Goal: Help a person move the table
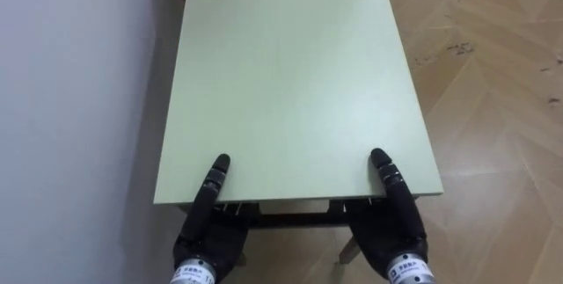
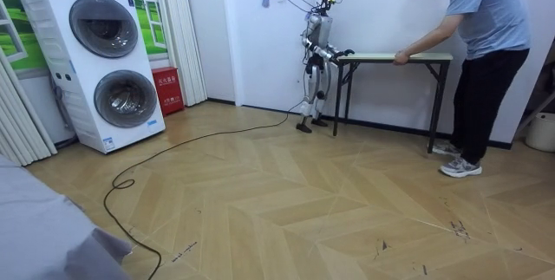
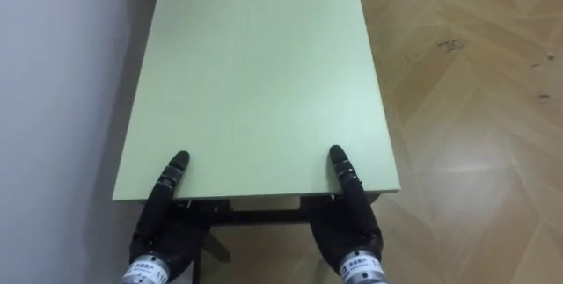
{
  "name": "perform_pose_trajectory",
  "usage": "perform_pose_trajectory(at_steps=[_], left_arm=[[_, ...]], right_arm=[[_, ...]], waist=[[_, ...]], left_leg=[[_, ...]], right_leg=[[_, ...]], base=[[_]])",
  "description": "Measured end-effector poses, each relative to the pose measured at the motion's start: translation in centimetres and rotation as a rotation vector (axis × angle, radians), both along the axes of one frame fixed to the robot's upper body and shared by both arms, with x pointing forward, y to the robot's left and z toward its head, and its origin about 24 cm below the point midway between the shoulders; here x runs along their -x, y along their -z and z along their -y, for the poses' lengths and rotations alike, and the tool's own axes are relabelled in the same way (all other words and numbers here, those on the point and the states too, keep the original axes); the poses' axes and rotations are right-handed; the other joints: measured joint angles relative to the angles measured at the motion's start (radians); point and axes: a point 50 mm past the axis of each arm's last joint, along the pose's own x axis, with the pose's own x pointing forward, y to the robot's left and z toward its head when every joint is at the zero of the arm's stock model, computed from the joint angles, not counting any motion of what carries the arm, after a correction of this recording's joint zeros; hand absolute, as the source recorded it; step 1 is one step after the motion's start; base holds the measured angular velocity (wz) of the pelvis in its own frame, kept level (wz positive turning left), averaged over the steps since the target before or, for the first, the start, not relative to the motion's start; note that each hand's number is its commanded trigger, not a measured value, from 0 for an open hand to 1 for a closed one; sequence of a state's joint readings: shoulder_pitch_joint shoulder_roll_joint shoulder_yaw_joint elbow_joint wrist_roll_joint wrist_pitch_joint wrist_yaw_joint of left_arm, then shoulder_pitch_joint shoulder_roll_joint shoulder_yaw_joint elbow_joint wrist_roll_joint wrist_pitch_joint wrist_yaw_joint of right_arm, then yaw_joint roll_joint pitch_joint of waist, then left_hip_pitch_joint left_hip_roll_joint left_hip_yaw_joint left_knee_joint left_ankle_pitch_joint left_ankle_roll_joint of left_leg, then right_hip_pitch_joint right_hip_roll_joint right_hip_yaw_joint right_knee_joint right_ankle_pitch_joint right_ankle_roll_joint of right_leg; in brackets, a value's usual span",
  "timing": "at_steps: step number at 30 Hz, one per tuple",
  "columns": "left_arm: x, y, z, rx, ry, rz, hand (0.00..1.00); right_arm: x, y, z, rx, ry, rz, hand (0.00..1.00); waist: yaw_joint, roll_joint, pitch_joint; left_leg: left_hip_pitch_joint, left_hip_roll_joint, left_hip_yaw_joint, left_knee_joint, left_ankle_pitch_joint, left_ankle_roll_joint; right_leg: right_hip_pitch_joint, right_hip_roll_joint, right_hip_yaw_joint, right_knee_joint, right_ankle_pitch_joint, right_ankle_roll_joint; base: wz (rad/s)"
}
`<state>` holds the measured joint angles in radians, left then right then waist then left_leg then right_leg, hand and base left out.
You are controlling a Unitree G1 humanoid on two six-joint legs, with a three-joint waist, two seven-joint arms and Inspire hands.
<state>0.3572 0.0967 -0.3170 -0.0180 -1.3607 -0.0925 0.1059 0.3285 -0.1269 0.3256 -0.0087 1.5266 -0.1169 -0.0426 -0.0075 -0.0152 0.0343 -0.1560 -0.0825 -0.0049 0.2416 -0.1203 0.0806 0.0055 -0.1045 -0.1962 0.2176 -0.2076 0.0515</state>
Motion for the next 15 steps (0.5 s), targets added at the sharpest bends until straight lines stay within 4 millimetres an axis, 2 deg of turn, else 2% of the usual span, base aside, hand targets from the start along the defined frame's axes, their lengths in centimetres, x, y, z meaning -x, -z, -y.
perform_pose_trajectory(at_steps=[4, 9, 15], left_arm=[[-0.11, -0.03, -0.09, -0.006, 0.004, 0.002, 1.00], [-0.09, 0.05, -0.06, -0.005, 0.004, -0.002, 1.00], [0.01, 0.39, -0.06, -0.009, 0.008, -0.021, 1.00]], right_arm=[[0.08, 0.05, -0.09, -0.004, 0.003, -0.003, 1.00], [0.09, 0.09, -0.06, -0.004, 0.004, -0.005, 1.00], [0.31, 0.58, -0.08, -0.005, 0.010, -0.024, 1.00]], waist=[[-0.031, 0.000, 0.0003], [-0.031, -0.002, 0.0014], [-0.041, -0.001, 0.0047]], left_leg=[[-0.001, 0.000, 0.020, -0.004, 0.000, 0.000], [-0.001, 0.000, 0.024, -0.007, 0.000, 0.000], [0.009, 0.002, -0.013, -0.009, 0.000, 0.000]], right_leg=[[0.017, 0.003, -0.014, 0.000, 0.000, 0.000], [0.016, 0.003, -0.006, 0.001, 0.000, 0.000], [-0.002, 0.005, 0.001, 0.047, -0.003, 0.004]], base=[[0.39], [0.03], [0.08]])
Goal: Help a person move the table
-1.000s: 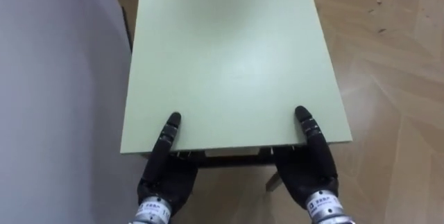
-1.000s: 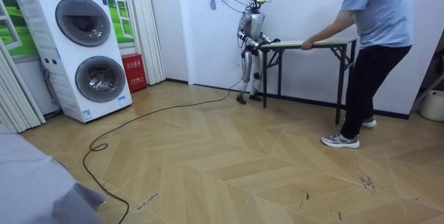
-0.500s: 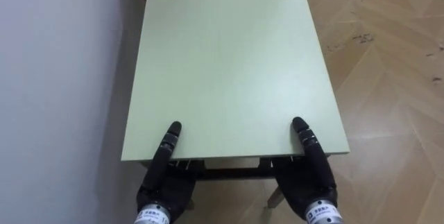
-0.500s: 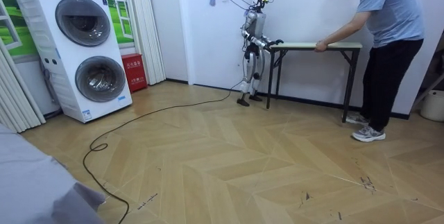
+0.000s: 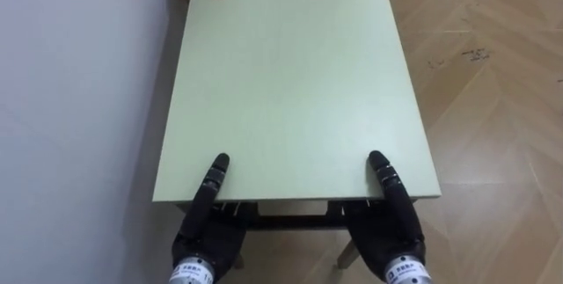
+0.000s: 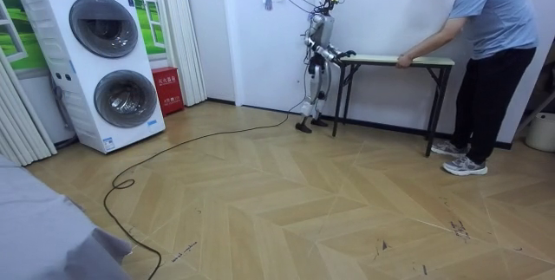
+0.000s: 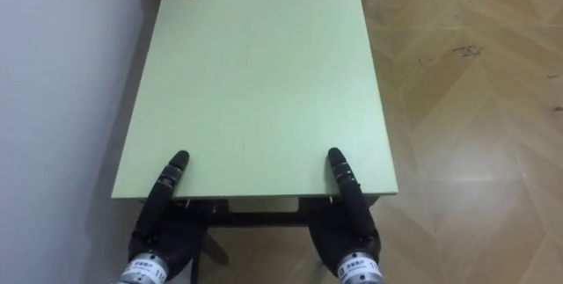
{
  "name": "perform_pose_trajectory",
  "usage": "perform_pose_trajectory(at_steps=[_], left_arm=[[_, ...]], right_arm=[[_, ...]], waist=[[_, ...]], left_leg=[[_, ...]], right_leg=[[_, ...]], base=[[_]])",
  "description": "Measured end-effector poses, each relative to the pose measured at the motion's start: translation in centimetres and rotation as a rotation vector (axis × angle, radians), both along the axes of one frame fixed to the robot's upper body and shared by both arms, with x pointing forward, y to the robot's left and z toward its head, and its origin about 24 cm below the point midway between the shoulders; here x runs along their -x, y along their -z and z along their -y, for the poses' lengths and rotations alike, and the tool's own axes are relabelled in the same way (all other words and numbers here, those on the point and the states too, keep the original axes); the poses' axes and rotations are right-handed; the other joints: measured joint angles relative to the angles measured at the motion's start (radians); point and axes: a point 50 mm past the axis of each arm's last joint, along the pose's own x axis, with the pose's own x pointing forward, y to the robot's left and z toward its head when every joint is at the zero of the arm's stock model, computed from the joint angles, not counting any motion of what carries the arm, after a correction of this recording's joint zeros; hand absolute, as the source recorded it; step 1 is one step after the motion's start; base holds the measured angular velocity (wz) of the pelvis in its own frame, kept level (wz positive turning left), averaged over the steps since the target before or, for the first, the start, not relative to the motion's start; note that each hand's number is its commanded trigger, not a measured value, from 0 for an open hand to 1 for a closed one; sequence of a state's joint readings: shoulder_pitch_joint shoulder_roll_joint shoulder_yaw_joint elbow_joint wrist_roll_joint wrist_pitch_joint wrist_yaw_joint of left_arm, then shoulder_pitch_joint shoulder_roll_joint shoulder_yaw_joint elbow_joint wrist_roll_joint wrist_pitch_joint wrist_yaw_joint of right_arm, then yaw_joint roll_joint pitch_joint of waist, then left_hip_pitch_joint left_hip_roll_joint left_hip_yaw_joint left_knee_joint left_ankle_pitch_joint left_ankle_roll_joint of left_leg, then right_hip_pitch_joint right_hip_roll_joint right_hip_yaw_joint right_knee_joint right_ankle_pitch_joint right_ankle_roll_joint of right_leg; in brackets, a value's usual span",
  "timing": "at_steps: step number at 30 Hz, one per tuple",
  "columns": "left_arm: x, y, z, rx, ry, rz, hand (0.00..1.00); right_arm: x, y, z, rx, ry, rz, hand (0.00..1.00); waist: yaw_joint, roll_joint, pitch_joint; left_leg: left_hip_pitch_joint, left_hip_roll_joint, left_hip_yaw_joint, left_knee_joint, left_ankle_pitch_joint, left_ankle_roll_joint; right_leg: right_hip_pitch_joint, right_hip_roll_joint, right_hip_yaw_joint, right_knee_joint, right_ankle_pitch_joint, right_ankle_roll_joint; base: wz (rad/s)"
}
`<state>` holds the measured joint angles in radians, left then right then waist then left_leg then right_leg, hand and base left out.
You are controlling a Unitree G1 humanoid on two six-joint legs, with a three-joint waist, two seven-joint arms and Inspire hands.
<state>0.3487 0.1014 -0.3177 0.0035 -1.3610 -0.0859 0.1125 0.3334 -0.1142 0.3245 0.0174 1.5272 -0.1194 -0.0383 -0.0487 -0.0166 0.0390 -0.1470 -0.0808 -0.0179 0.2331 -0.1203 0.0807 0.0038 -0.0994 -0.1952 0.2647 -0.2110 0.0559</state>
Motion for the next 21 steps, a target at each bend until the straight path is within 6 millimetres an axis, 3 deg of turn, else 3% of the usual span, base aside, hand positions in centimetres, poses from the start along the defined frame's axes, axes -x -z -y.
perform_pose_trajectory(at_steps=[3, 5, 6, 7, 8, 9, 12, 13, 21], left_arm=[[-0.1, -0.1, 0.0, 0.000, 0.004, 0.002, 1.00], [-0.1, 0.0, 0.0, -0.003, 0.007, 0.000, 1.00], [-0.1, 0.0, 0.0, -0.003, 0.008, -0.002, 1.00], [-0.1, 0.0, 0.0, -0.003, 0.008, -0.001, 1.00], [-0.2, 0.0, 0.0, -0.004, 0.008, 0.000, 1.00], [-0.3, 0.2, 0.2, 0.001, 0.013, -0.008, 1.00], [-0.1, 0.5, 0.3, -0.007, 0.025, -0.021, 1.00], [-0.2, 0.5, 0.3, -0.013, 0.029, -0.023, 1.00], [-0.1, 1.6, 0.3, -0.029, 0.060, -0.044, 1.00]], right_arm=[[-0.1, 0.0, 0.1, 0.001, 0.002, 0.007, 1.00], [-0.1, 0.1, 0.0, -0.003, 0.002, 0.002, 1.00], [0.0, 0.2, 0.0, -0.007, 0.003, -0.002, 1.00], [0.0, 0.2, 0.0, -0.007, 0.002, -0.001, 1.00], [-0.1, 0.1, 0.0, -0.006, 0.002, 0.003, 1.00], [-0.2, 0.1, 0.4, 0.007, 0.006, 0.005, 1.00], [0.1, 0.5, 0.5, 0.009, 0.009, -0.010, 1.00], [0.1, 0.6, 0.5, 0.008, 0.011, -0.010, 1.00], [0.7, 1.7, 0.9, 0.008, 0.013, -0.034, 1.00]], waist=[[0.001, 0.002, 0.0016], [0.003, 0.003, 0.0021], [0.002, 0.006, 0.0046], [0.001, 0.006, 0.0044], [0.002, 0.005, 0.0039], [-0.002, 0.021, 0.0044], [-0.004, 0.023, 0.0040], [-0.005, 0.023, 0.0040], [0.003, 0.024, 0.0034]], left_leg=[[-0.011, -0.008, 0.013, -0.002, 0.000, 0.000], [-0.005, 0.000, 0.004, -0.002, 0.000, 0.000], [0.002, 0.004, -0.026, -0.001, 0.000, 0.000], [-0.002, -0.003, -0.047, 0.000, -0.002, -0.003], [-0.005, -0.011, -0.047, 0.000, -0.006, -0.008], [-0.008, -0.013, -0.038, -0.002, -0.009, -0.010], [0.004, 0.003, 0.060, -0.010, -0.009, -0.010], [0.005, 0.006, 0.073, -0.013, -0.009, -0.010], [0.018, 0.012, 0.086, -0.025, -0.014, -0.002]], right_leg=[[0.013, -0.002, 0.009, -0.027, 0.001, -0.001], [-0.004, 0.000, 0.005, 0.015, 0.000, 0.001], [-0.024, 0.003, 0.019, 0.039, -0.015, 0.005], [-0.027, 0.014, 0.069, -0.038, -0.017, -0.005], [-0.030, 0.014, 0.085, -0.082, 0.004, -0.013], [-0.027, 0.013, 0.077, -0.076, 0.007, -0.019], [-0.012, 0.018, 0.062, -0.076, 0.007, -0.019], [-0.010, 0.019, 0.058, -0.077, 0.007, -0.019], [-0.003, 0.024, 0.055, -0.076, 0.008, -0.022]], base=[[0.05], [0.02], [0.00], [0.03], [0.10], [0.12], [0.12], [0.13], [0.01]])
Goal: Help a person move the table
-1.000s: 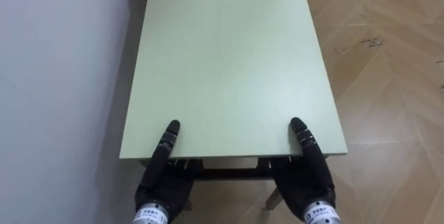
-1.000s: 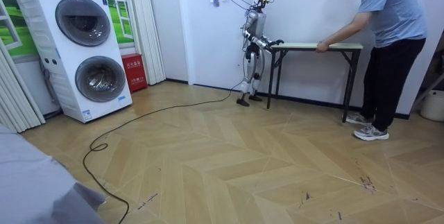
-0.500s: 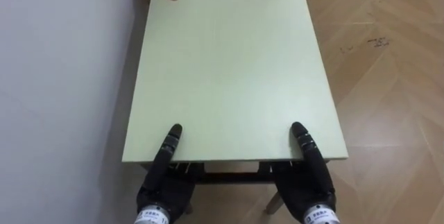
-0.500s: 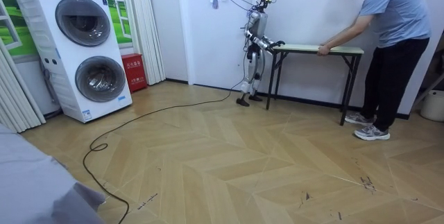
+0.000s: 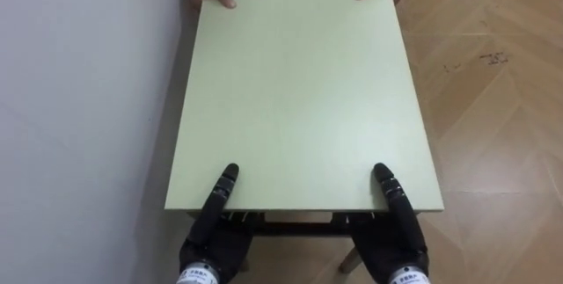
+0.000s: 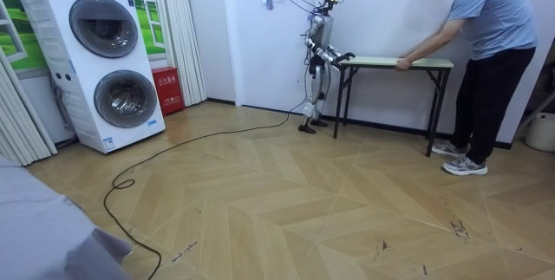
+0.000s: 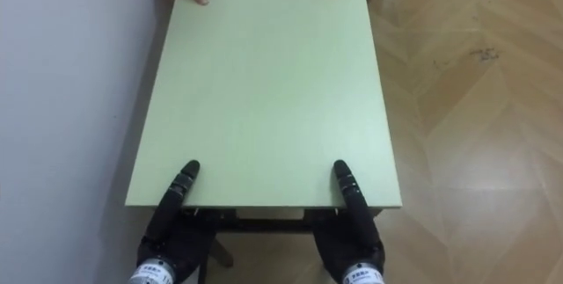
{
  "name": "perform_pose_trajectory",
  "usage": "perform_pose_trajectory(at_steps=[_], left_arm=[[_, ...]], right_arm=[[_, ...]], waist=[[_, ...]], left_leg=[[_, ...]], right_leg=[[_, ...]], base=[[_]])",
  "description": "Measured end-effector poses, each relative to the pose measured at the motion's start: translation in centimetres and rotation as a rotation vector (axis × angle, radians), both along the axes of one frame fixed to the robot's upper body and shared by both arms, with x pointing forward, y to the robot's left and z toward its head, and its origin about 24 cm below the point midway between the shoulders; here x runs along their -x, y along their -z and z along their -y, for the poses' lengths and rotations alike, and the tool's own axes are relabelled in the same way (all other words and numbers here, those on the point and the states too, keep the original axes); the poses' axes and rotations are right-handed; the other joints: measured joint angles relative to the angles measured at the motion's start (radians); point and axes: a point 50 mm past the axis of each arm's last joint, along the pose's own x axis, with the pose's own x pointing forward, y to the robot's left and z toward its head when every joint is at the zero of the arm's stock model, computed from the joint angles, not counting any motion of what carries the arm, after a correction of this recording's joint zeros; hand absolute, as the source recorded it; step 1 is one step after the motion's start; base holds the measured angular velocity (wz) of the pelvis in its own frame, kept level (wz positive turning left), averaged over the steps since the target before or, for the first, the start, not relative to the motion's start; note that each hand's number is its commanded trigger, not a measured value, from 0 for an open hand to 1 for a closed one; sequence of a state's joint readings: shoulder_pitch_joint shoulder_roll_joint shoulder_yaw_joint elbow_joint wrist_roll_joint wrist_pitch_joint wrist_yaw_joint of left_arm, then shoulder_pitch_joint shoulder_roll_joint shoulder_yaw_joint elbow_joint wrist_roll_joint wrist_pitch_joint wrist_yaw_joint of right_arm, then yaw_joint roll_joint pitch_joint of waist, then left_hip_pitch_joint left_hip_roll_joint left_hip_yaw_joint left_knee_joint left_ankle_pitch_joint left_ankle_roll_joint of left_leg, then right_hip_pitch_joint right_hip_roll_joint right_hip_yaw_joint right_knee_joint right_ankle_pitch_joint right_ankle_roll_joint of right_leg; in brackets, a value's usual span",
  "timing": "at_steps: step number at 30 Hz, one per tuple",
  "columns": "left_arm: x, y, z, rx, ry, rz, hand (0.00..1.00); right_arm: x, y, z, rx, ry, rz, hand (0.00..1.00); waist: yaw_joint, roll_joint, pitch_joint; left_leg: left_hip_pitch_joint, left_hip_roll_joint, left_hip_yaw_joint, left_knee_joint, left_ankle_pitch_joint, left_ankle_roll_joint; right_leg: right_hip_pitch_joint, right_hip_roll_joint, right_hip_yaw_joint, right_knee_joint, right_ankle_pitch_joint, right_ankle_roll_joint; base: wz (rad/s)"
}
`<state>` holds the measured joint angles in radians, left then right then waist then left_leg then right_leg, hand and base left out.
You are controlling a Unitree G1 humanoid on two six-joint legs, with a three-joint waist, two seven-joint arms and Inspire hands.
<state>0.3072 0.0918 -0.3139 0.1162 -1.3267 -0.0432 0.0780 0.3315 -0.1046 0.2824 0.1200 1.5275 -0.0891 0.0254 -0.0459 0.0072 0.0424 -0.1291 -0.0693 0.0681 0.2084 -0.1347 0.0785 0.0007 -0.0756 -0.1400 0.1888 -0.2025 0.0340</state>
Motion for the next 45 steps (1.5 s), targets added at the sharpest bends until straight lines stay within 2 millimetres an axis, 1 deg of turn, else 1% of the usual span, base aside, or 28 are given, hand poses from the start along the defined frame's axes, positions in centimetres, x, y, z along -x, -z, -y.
perform_pose_trajectory(at_steps=[3, 6, 7, 8, 9, 10, 11, 12, 13, 14, 15, 16, 17, 18, 19, 20, 23, 27, 31, 38, 45], left_arm=[[-0.1, 0.3, -0.1, -0.001, -0.001, 0.000, 1.00], [0.1, 0.8, -0.1, 0.005, -0.004, 0.003, 1.00], [0.3, 1.1, -0.2, 0.005, -0.004, -0.006, 1.00], [0.4, 1.2, -0.2, 0.004, -0.003, -0.010, 1.00], [0.5, 1.4, -0.2, 0.004, -0.003, -0.015, 0.95], [0.6, 1.6, -0.3, 0.003, -0.003, -0.019, 0.75], [0.7, 1.8, -0.3, 0.002, -0.002, -0.027, 0.56], [0.7, 2.1, -0.3, 0.002, -0.002, -0.034, 0.52], [0.7, 2.3, -0.2, -0.001, -0.002, -0.040, 0.48], [0.7, 2.4, -0.2, -0.002, -0.002, -0.042, 0.25], [0.7, 2.5, -0.3, -0.008, 0.008, -0.042, 0.14], [0.7, 2.7, -0.3, -0.028, 0.038, -0.034, 0.03], [0.8, 2.8, -0.4, -0.052, 0.061, -0.030, 0.00], [0.8, 2.9, -0.5, -0.106, 0.107, -0.023, 0.00], [0.9, 3.0, -0.7, -0.157, 0.151, -0.019, 0.00], [0.9, 3.1, -0.8, -0.177, 0.169, -0.018, 0.00], [1.0, 3.3, -1.0, -0.229, 0.202, -0.021, 0.00], [1.1, 3.3, -1.1, -0.250, 0.222, -0.021, 0.00], [1.1, 3.4, -1.1, -0.250, 0.230, -0.020, 0.00], [1.1, 3.4, -1.3, -0.258, 0.240, -0.014, 0.00], [1.1, 3.7, -1.6, -0.265, 0.252, -0.019, 0.00]], right_arm=[[-0.1, 0.3, -0.1, -0.001, -0.002, -0.001, 1.00], [0.0, 0.6, -0.2, 0.000, -0.005, -0.008, 1.00], [0.2, 0.9, -0.2, 0.000, -0.005, -0.017, 1.00], [0.3, 1.0, -0.2, -0.001, -0.006, -0.021, 1.00], [0.4, 1.3, -0.2, -0.003, -0.006, -0.027, 1.00], [0.5, 1.4, -0.3, -0.004, -0.005, -0.030, 1.00], [0.6, 1.7, -0.3, -0.004, -0.007, -0.036, 1.00], [0.7, 1.9, -0.3, -0.003, -0.009, -0.042, 1.00], [0.7, 2.1, -0.3, -0.003, -0.012, -0.048, 0.98], [0.7, 2.2, -0.3, -0.004, -0.012, -0.051, 0.86], [0.6, 2.3, -0.2, -0.004, -0.011, -0.056, 0.81], [0.6, 2.4, 0.0, -0.004, -0.008, -0.058, 0.82], [0.5, 2.4, 0.0, -0.003, -0.006, -0.059, 0.79], [0.4, 2.4, 0.1, -0.001, -0.004, -0.060, 0.70], [0.4, 2.5, 0.2, 0.001, -0.002, -0.063, 0.48], [0.3, 2.5, 0.3, 0.005, -0.003, -0.064, 0.00], [0.3, 2.6, 0.4, 0.029, -0.027, -0.058, 0.00], [0.6, 2.9, 1.0, 0.094, -0.094, -0.031, 0.00], [0.7, 2.9, 1.2, 0.122, -0.128, -0.021, 0.00], [0.7, 2.7, 1.2, 0.119, -0.141, 0.011, 0.00], [0.8, 2.9, 1.2, 0.135, -0.158, 0.020, 0.00]], waist=[[0.000, -0.002, -0.0016], [0.000, -0.002, -0.0049], [-0.001, -0.002, -0.0083], [0.000, -0.003, -0.0092], [0.000, -0.005, -0.0110], [0.000, -0.005, -0.0112], [0.000, -0.006, -0.0145], [0.001, -0.006, -0.0151], [0.004, -0.005, -0.0198], [0.005, -0.005, -0.0241], [0.008, -0.005, -0.0278], [0.013, -0.004, -0.0292], [0.015, -0.003, -0.0295], [0.017, -0.002, -0.0301], [0.018, -0.001, -0.0304], [0.018, 0.000, -0.0304], [0.020, 0.007, -0.0265], [0.022, 0.013, -0.0271], [0.023, 0.013, -0.0271], [0.023, 0.008, -0.0240], [0.023, 0.007, -0.0241]], left_leg=[[0.003, 0.001, 0.003, 0.000, 0.000, 0.000], [0.019, 0.003, 0.005, -0.005, 0.000, 0.000], [0.031, 0.003, 0.005, -0.008, 0.000, 0.000], [0.039, 0.003, 0.006, -0.012, 0.000, 0.000], [0.051, 0.003, 0.006, -0.015, 0.000, 0.000], [0.058, 0.003, 0.006, -0.016, 0.000, 0.000], [0.072, 0.003, 0.007, -0.022, 0.000, 0.000], [0.083, 0.003, 0.007, -0.024, 0.000, 0.000], [0.090, 0.004, 0.009, -0.028, -0.001, -0.001], [0.090, 0.004, 0.009, -0.028, -0.001, -0.001], [0.090, 0.004, 0.010, -0.029, -0.001, -0.001], [0.090, 0.005, 0.011, -0.028, -0.001, -0.001], [0.090, 0.005, 0.011, -0.028, -0.001, -0.001], [0.090, 0.005, 0.012, -0.026, -0.001, -0.001], [0.090, 0.005, 0.011, -0.025, -0.001, -0.001], [0.090, 0.005, 0.011, -0.024, -0.001, -0.001], [0.090, 0.004, 0.009, -0.022, -0.001, -0.001], [0.090, 0.005, 0.010, -0.022, -0.001, -0.001], [0.091, 0.006, 0.011, -0.023, -0.001, -0.001], [0.099, 0.006, 0.011, -0.026, -0.001, -0.001], [0.106, 0.006, 0.011, -0.027, -0.001, -0.001]], right_leg=[[0.002, 0.001, 0.000, 0.001, 0.001, -0.001], [0.015, 0.002, 0.000, 0.000, 0.001, -0.001], [0.026, 0.002, -0.001, 0.000, 0.001, -0.001], [0.033, 0.002, -0.002, -0.001, 0.001, -0.001], [0.044, 0.003, -0.003, -0.001, 0.001, -0.001], [0.050, 0.003, -0.004, -0.003, 0.001, -0.001], [0.060, 0.003, -0.003, -0.002, 0.001, -0.001], [0.070, 0.003, -0.001, -0.003, 0.001, -0.001], [0.072, 0.003, 0.000, -0.003, 0.001, -0.001], [0.073, 0.004, 0.000, -0.003, 0.001, -0.001], [0.074, 0.004, 0.000, -0.003, 0.001, -0.001], [0.074, 0.004, 0.000, -0.003, 0.001, -0.001], [0.074, 0.004, 0.000, -0.003, 0.001, -0.001], [0.075, 0.004, 0.000, -0.003, 0.001, -0.001], [0.076, 0.004, 0.000, -0.003, 0.001, -0.001], [0.076, 0.004, 0.000, -0.003, 0.001, -0.001], [0.078, 0.004, 0.000, -0.003, 0.001, -0.001], [0.078, 0.004, 0.001, -0.003, 0.001, -0.001], [0.078, 0.005, 0.001, -0.003, 0.001, -0.001], [0.082, 0.005, 0.001, -0.003, 0.001, -0.001], [0.088, 0.005, 0.000, -0.003, 0.001, -0.001]], base=[[-0.01], [0.00], [0.00], [0.00], [0.00], [0.00], [0.00], [-0.05], [-0.04], [-0.04], [0.00], [0.00], [0.00], [0.00], [0.00], [0.00], [0.00], [0.00], [0.00], [0.00], [0.00]])
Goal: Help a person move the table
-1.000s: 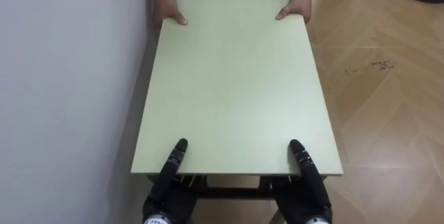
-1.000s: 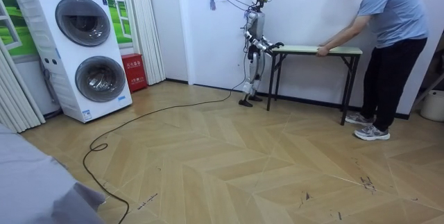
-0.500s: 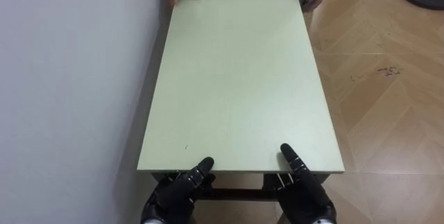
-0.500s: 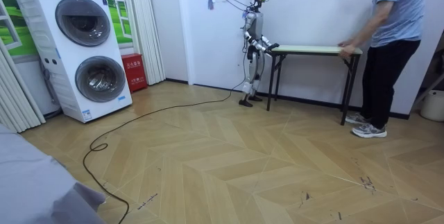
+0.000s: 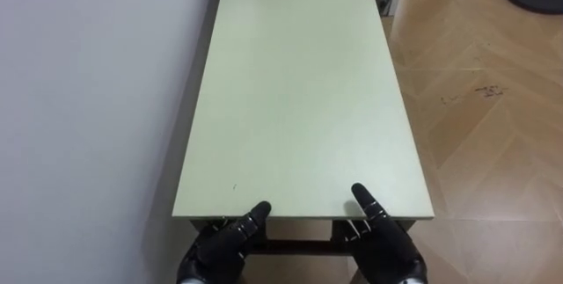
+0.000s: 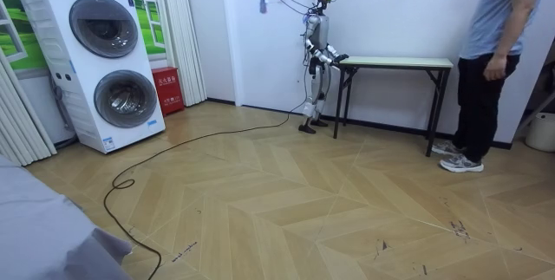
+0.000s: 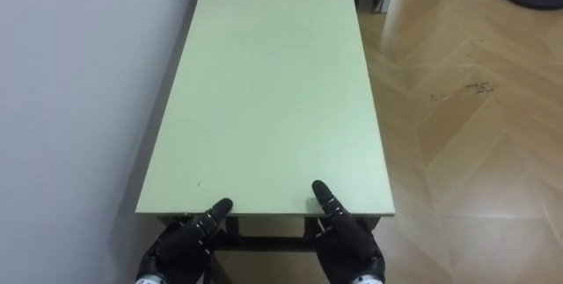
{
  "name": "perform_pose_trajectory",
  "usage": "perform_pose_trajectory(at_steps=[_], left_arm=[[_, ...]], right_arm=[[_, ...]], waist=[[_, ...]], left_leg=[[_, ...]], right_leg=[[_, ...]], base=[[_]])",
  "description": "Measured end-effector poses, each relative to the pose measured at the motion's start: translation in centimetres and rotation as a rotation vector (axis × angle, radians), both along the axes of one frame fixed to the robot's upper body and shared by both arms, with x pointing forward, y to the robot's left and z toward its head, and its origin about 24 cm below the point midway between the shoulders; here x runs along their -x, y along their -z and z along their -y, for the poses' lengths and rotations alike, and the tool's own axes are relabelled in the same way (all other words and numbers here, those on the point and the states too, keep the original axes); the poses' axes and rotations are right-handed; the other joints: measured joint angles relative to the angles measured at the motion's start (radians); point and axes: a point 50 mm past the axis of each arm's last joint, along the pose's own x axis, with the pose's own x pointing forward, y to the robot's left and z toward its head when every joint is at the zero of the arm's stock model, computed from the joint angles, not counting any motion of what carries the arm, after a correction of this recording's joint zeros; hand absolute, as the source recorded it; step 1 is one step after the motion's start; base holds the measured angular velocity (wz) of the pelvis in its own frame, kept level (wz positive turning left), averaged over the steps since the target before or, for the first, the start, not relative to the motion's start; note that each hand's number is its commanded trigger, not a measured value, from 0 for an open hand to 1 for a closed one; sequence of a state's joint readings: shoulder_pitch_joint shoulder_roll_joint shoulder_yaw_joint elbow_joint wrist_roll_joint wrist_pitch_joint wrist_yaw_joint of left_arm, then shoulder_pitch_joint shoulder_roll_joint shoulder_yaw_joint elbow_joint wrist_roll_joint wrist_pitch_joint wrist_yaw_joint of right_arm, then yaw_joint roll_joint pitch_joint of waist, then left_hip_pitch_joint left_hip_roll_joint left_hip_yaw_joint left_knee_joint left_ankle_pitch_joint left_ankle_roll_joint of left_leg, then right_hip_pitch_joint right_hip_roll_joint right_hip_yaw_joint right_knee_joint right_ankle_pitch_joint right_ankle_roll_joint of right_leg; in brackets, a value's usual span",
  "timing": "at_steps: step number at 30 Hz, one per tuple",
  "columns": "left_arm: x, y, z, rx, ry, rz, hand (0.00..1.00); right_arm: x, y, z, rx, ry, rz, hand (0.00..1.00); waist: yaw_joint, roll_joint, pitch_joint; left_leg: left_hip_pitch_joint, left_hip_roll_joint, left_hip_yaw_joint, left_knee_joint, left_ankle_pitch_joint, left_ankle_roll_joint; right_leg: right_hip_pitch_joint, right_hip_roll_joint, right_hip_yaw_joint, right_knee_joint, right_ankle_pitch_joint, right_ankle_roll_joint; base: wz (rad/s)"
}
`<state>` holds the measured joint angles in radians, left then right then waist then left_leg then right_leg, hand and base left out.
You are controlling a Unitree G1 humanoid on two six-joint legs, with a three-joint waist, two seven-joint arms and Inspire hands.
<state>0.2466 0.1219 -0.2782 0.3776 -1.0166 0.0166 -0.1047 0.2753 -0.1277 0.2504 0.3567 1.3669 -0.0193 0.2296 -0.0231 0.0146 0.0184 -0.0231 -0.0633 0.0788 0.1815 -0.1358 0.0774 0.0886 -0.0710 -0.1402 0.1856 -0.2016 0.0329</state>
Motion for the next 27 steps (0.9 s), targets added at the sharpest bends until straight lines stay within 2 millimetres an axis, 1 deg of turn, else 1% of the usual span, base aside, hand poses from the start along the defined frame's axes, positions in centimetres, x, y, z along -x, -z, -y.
perform_pose_trajectory(at_steps=[8, 11, 12, 13, 15, 17, 20, 21, 22, 24, 25, 27], left_arm=[[-0.1, 0.3, -0.2, -0.031, 0.042, 0.012, 0.00], [-0.2, 0.5, -0.5, -0.052, 0.066, 0.024, 0.00], [-0.3, 0.6, -0.7, -0.060, 0.076, 0.029, 0.00], [-0.2, 0.7, -0.9, -0.072, 0.089, 0.036, 0.00], [0.0, 0.9, -1.1, -0.076, 0.099, 0.036, 0.00], [0.2, 1.1, -1.4, -0.091, 0.115, 0.044, 0.00], [1.2, 2.3, -2.3, -0.193, 0.190, -0.023, 0.00], [2.2, 3.0, -2.8, -0.215, 0.198, -0.069, 0.00], [3.0, 3.5, -3.2, -0.244, 0.216, -0.112, 0.00], [4.2, 4.1, -3.9, -0.279, 0.229, -0.157, 0.00], [4.8, 4.4, -4.3, -0.293, 0.226, -0.186, 0.00], [5.5, 4.9, -5.0, -0.314, 0.222, -0.227, 0.00]], right_arm=[[0.7, 0.9, 0.1, 0.086, -0.074, -0.017, 0.00], [1.1, 1.3, 0.1, 0.159, -0.152, -0.020, 0.00], [1.2, 1.6, 0.2, 0.189, -0.187, -0.017, 0.00], [1.3, 2.0, 0.4, 0.246, -0.241, -0.020, 0.00], [1.8, 2.7, 0.8, 0.332, -0.323, -0.047, 0.00], [2.5, 3.4, 1.1, 0.399, -0.396, -0.083, 0.00], [3.7, 4.7, 1.9, 0.459, -0.459, -0.164, 0.00], [4.4, 5.1, 2.4, 0.472, -0.466, -0.204, 0.00], [5.1, 5.7, 2.9, 0.491, -0.480, -0.249, 0.00], [6.2, 6.3, 3.6, 0.512, -0.503, -0.314, 0.00], [6.8, 6.6, 4.1, 0.526, -0.513, -0.347, 0.00], [7.1, 6.9, 4.5, 0.537, -0.512, -0.384, 0.00]], waist=[[0.001, -0.009, -0.0020], [0.001, -0.017, -0.0076], [0.001, -0.020, -0.0091], [0.001, -0.022, -0.0106], [0.004, -0.025, -0.0118], [0.004, -0.028, -0.0108], [0.002, -0.028, -0.0105], [0.001, -0.030, -0.0095], [0.003, -0.035, -0.0068], [0.005, -0.043, -0.0027], [0.011, -0.045, -0.0041], [0.013, -0.048, -0.0047]], left_leg=[[0.003, 0.001, 0.000, -0.002, 0.000, 0.000], [0.000, 0.002, 0.003, -0.002, 0.000, 0.000], [-0.002, 0.002, 0.001, -0.002, 0.000, 0.000], [-0.002, 0.002, 0.001, -0.001, 0.000, 0.000], [-0.001, 0.002, 0.002, -0.002, 0.000, 0.000], [-0.001, 0.002, 0.001, -0.007, 0.000, 0.000], [-0.004, 0.003, 0.001, -0.008, 0.000, -0.001], [-0.008, 0.003, 0.001, -0.007, -0.001, -0.001], [-0.007, 0.003, 0.001, -0.007, -0.001, -0.001], [-0.003, 0.003, 0.001, -0.007, -0.001, -0.001], [-0.003, 0.004, 0.003, -0.009, -0.001, -0.001], [-0.004, 0.004, 0.003, -0.009, -0.001, -0.001]], right_leg=[[-0.003, 0.000, -0.010, -0.001, 0.000, 0.000], [0.000, -0.001, -0.019, 0.000, 0.000, 0.000], [0.001, -0.001, -0.032, 0.000, 0.001, -0.001], [0.001, -0.001, -0.031, 0.000, 0.001, -0.001], [0.002, -0.001, -0.028, 0.000, 0.001, -0.001], [0.002, -0.001, -0.029, 0.000, 0.001, -0.001], [-0.004, -0.001, -0.028, -0.001, 0.001, -0.001], [-0.008, 0.000, -0.027, -0.002, 0.001, -0.002], [-0.008, 0.000, -0.028, -0.002, 0.001, -0.002], [-0.011, 0.000, -0.028, -0.002, 0.001, -0.002], [-0.015, 0.000, -0.028, 0.000, 0.001, -0.002], [-0.016, 0.000, -0.029, -0.001, 0.001, -0.002]], base=[[0.00], [0.00], [0.00], [0.00], [0.00], [0.00], [-0.03], [0.00], [0.00], [0.00], [-0.05], [-0.02]])
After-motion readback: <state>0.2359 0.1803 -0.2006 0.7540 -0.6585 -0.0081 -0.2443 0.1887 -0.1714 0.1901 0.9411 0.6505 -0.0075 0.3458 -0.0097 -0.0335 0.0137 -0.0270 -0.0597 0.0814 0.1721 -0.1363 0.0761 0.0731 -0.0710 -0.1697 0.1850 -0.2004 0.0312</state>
